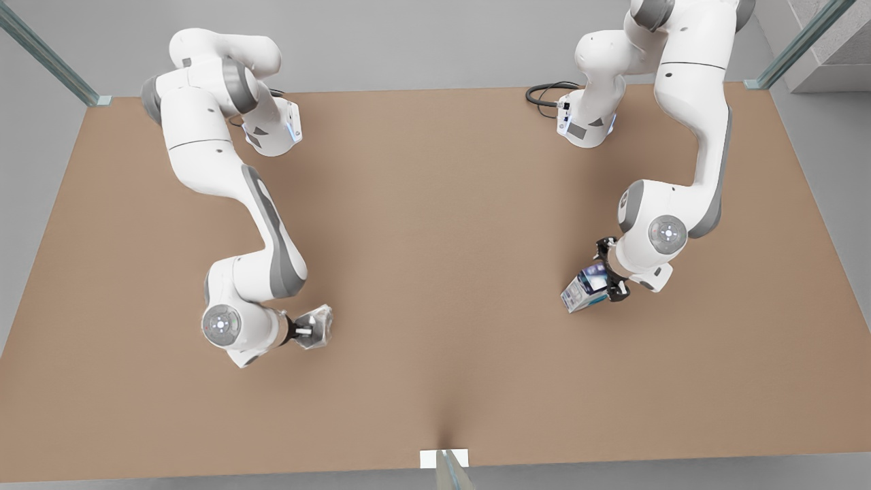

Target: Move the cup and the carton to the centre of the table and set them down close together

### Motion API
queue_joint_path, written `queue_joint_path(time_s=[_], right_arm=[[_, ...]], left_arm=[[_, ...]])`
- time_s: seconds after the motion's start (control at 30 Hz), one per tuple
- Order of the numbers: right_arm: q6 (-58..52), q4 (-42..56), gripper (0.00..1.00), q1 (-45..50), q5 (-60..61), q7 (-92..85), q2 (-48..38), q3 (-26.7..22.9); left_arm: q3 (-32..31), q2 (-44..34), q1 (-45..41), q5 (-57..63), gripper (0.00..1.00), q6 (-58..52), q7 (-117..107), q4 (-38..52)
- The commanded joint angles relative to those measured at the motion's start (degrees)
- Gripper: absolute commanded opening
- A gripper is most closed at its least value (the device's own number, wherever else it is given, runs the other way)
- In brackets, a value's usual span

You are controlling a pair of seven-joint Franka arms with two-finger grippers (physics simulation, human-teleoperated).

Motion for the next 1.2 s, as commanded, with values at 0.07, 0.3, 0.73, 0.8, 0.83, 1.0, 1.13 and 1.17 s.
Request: queue_joint_path(time_s=[0.07,0.3,0.73,0.8,0.83,1.0,1.13,1.17], right_arm=[[-1.1,3.6,0.21,4.4,-0.1,8.4,0.8,-0.1],[4.2,11.2,0.21,14.9,2.2,29.4,8.1,-0.1],[16.2,11.2,0.21,21.7,4.1,39.5,12.8,0.0],[16.4,11.2,0.37,21.9,4.1,39.5,13.1,0.0],[16.4,11.1,0.4,21.9,4.1,39.5,13.3,0.0],[17.6,11.1,0.62,21.9,4.2,39.3,13.9,0.0],[17.5,11.1,0.96,21.9,4.2,39.5,14.0,0.0],[17.4,11.0,1.0,21.9,4.1,39.3,14.0,0.0]], left_arm=[[0.0,0.7,0.0,-0.3,1.0,0.2,0.0,0.1],[0.0,0.5,0.1,-0.3,1.0,0.0,-0.1,0.4],[-0.3,0.5,0.2,-0.3,0.59,-0.2,0.1,1.4],[-0.4,0.6,0.2,-0.3,0.59,-0.2,0.3,1.7],[-0.4,0.6,0.2,-0.3,0.59,-0.2,0.2,1.8],[-0.4,0.2,0.2,-0.3,0.59,-0.2,0.1,2.1],[-1.3,-2.9,-0.6,-2.4,0.6,-3.6,-1.1,2.1],[-3.2,-3.0,-0.6,-2.4,0.6,-3.8,-3.2,2.1]])
